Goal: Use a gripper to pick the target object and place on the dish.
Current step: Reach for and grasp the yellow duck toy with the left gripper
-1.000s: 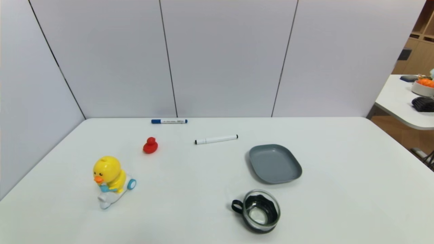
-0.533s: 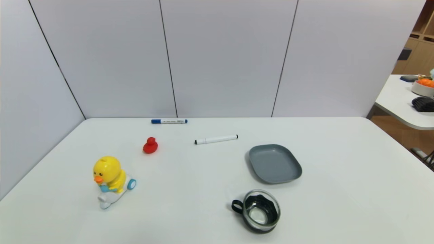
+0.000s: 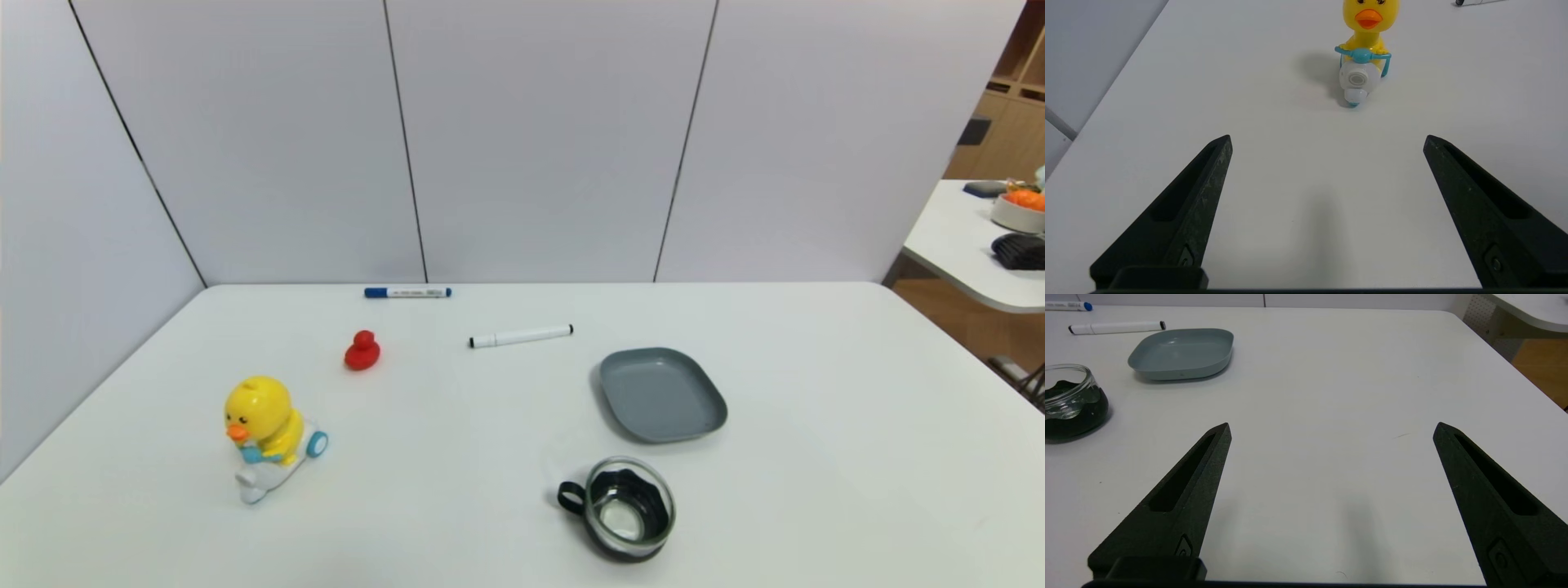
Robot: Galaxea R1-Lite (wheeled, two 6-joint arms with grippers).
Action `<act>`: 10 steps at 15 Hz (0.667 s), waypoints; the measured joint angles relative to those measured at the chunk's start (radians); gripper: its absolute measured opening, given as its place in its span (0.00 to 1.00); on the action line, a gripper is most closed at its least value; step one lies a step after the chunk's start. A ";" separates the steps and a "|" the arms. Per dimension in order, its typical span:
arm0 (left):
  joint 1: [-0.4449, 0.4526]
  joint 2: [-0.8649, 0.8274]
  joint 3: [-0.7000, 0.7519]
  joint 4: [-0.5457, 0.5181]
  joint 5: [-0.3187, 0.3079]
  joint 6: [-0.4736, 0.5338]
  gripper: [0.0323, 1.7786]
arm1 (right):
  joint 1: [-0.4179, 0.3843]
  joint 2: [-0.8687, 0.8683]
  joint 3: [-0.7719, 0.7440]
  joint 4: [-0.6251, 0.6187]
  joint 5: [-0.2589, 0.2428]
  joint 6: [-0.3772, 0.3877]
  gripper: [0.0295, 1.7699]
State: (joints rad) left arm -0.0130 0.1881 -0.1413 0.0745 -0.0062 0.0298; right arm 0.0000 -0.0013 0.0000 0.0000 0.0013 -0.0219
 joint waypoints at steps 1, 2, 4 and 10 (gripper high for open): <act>-0.002 0.055 -0.050 0.031 -0.001 0.031 0.95 | 0.000 0.000 0.000 0.000 0.000 0.000 0.97; -0.008 0.111 -0.091 0.051 -0.001 0.061 0.95 | 0.000 0.000 0.000 0.000 0.000 0.000 0.97; -0.049 0.236 -0.162 0.067 -0.001 0.106 0.95 | 0.000 0.000 0.000 0.000 0.000 0.000 0.97; -0.156 0.578 -0.220 -0.084 -0.015 0.136 0.95 | 0.000 0.000 0.000 0.000 0.000 0.000 0.97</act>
State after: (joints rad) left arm -0.1687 0.7657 -0.3613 -0.0100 -0.0215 0.1657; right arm 0.0000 -0.0013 0.0000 0.0000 0.0017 -0.0215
